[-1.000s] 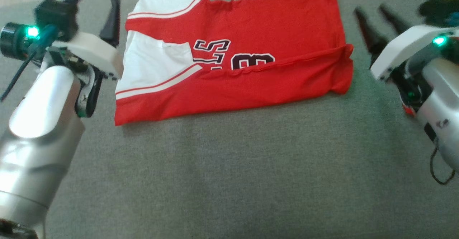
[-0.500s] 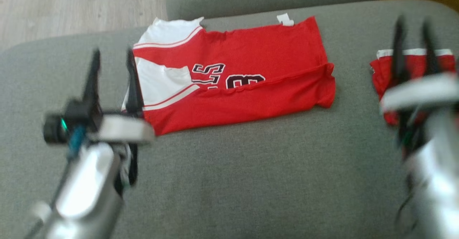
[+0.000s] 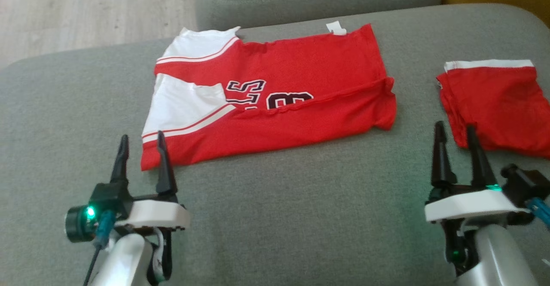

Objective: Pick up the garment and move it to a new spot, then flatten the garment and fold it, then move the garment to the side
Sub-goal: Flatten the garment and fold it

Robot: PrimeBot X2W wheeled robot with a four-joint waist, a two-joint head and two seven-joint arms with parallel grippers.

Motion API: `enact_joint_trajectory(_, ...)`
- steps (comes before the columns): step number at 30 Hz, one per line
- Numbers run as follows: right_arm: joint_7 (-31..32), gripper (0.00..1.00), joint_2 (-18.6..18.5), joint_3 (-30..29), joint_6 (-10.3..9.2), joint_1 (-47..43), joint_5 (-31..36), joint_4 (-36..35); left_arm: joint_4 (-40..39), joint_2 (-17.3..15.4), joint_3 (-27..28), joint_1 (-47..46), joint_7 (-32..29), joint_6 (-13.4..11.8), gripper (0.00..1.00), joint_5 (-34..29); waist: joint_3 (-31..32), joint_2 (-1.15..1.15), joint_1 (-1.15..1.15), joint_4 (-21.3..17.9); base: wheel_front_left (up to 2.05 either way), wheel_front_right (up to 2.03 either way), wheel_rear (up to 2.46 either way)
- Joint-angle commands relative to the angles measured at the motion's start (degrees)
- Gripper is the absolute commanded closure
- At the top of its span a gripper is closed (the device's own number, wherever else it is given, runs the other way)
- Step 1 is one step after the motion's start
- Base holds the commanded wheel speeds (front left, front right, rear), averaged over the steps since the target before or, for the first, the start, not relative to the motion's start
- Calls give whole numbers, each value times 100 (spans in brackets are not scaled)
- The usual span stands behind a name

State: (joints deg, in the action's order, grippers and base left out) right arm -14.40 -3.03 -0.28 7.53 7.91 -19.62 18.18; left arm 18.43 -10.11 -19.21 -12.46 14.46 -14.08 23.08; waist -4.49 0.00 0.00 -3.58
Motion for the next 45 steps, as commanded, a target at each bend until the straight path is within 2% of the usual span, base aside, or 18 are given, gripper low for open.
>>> enact_joint_trajectory(1, -60, 0, 13, 198, -4, 194, -10, -217, -130, -48, 280, -226, 53, 9, 0, -68, -45, 0, 0, -54, 0, 0, 0)
enact_joint_trajectory(8, -60, 0, 14, 482, -4, 363, -100, -312, 532, -42, 594, -519, 44, 46, 0, -110, -249, 0, 0, -237, 0, 0, 0)
enact_joint_trajectory(13, -60, 0, 14, 570, -4, 417, -246, -340, 1360, -90, 485, -809, -471, 105, 0, -81, -401, 0, 0, -288, 0, 0, 0)
enact_joint_trajectory(16, -60, 0, 14, 585, -4, 431, -272, -363, 1723, -118, 467, -984, -643, 57, 0, -92, -484, 0, 0, -302, 0, 0, 0)
enact_joint_trajectory(25, -60, 0, 14, 687, -4, 532, -395, -407, 2496, -238, 491, -1384, -926, 69, 0, -16, -704, 0, 0, -415, 0, 0, 0)
enact_joint_trajectory(32, -60, 0, 15, 750, -4, 579, -466, -458, 3118, -205, 390, -1542, -1468, 175, 0, 87, -769, 0, 0, -513, 0, 0, 0)
enact_joint_trajectory(33, -60, 0, 15, 749, -4, 578, -469, -462, 3150, -209, 325, -1551, -1496, 214, 7, 48, -763, 0, 0, -517, 0, 0, 0)
enact_joint_trajectory(34, -60, 0, 15, 741, -4, 576, -472, -466, 3137, -210, 253, -1566, -1459, 272, 56, 0, -756, 0, 0, -517, 0, 0, 0)
enact_joint_trajectory(35, -60, 0, 15, 728, -4, 572, -473, -469, 3103, -197, 217, -1583, -1385, 309, 100, -21, -750, 0, 0, -511, 0, 0, 0)
enact_joint_trajectory(45, -60, 0, 15, 727, -4, 656, -345, -323, 2477, -119, 227, -1747, -410, 243, 100, -87, -611, 0, 0, -251, 0, 0, 0)
